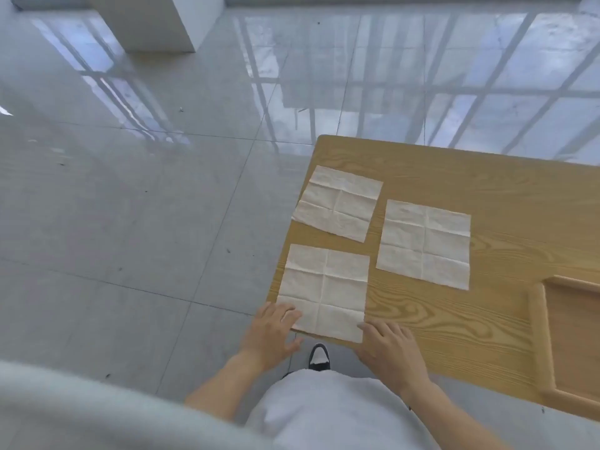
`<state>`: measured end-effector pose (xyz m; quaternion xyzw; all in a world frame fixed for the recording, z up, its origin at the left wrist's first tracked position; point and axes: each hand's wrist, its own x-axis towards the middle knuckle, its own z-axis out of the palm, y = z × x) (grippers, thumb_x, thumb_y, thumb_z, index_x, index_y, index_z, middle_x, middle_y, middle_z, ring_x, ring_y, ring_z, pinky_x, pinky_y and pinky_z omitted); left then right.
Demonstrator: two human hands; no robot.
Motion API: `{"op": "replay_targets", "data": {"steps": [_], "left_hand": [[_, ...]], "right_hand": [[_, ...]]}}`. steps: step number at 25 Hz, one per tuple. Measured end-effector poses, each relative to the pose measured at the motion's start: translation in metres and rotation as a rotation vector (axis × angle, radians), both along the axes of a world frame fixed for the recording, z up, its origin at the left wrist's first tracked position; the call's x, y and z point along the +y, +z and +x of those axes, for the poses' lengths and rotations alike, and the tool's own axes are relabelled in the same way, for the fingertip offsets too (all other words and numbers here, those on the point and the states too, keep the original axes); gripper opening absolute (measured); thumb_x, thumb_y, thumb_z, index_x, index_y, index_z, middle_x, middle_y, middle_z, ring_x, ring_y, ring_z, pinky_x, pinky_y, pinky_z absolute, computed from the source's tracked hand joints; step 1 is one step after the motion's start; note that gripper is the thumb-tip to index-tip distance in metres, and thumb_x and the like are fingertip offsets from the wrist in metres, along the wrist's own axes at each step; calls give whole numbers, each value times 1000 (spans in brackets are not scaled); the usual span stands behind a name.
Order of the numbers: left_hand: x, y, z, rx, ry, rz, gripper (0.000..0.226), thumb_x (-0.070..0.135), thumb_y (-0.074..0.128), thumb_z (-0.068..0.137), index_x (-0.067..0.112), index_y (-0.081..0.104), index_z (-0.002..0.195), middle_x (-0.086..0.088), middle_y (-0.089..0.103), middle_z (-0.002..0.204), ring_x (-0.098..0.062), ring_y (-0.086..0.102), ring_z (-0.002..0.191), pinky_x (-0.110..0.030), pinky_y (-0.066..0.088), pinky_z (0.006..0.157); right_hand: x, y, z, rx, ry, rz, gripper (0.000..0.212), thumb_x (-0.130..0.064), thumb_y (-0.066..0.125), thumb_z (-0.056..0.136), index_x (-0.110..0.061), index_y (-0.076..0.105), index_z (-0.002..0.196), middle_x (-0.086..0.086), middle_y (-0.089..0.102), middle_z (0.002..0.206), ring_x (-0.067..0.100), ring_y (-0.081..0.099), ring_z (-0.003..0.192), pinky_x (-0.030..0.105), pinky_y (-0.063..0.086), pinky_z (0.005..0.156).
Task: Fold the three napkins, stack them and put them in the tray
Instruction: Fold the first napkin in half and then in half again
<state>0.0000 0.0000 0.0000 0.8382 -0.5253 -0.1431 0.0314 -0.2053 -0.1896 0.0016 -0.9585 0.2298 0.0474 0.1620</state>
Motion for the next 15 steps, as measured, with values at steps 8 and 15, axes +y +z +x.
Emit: {"op": "replay_targets", "data": {"steps": [8, 15], "left_hand": [[-1, -22, 34, 5, -201, 56, 52, 40, 81, 69, 23, 59, 113, 0, 63, 113, -20, 62, 99, -33, 52, 89], [-1, -23, 43, 7, -204, 79, 52, 27, 87, 60, 24, 62, 105, 0, 65, 108, -21, 64, 93, -33, 54, 81]], "right_hand": [[34, -12, 28, 53, -84, 0, 53, -29, 87, 62, -18, 67, 110, -2, 69, 109, 22, 67, 93, 36, 57, 70], [36, -27, 33, 55, -108, -62, 53, -7, 82, 55, -18, 68, 105, 0, 69, 100, 25, 65, 88, 38, 55, 70]]}}
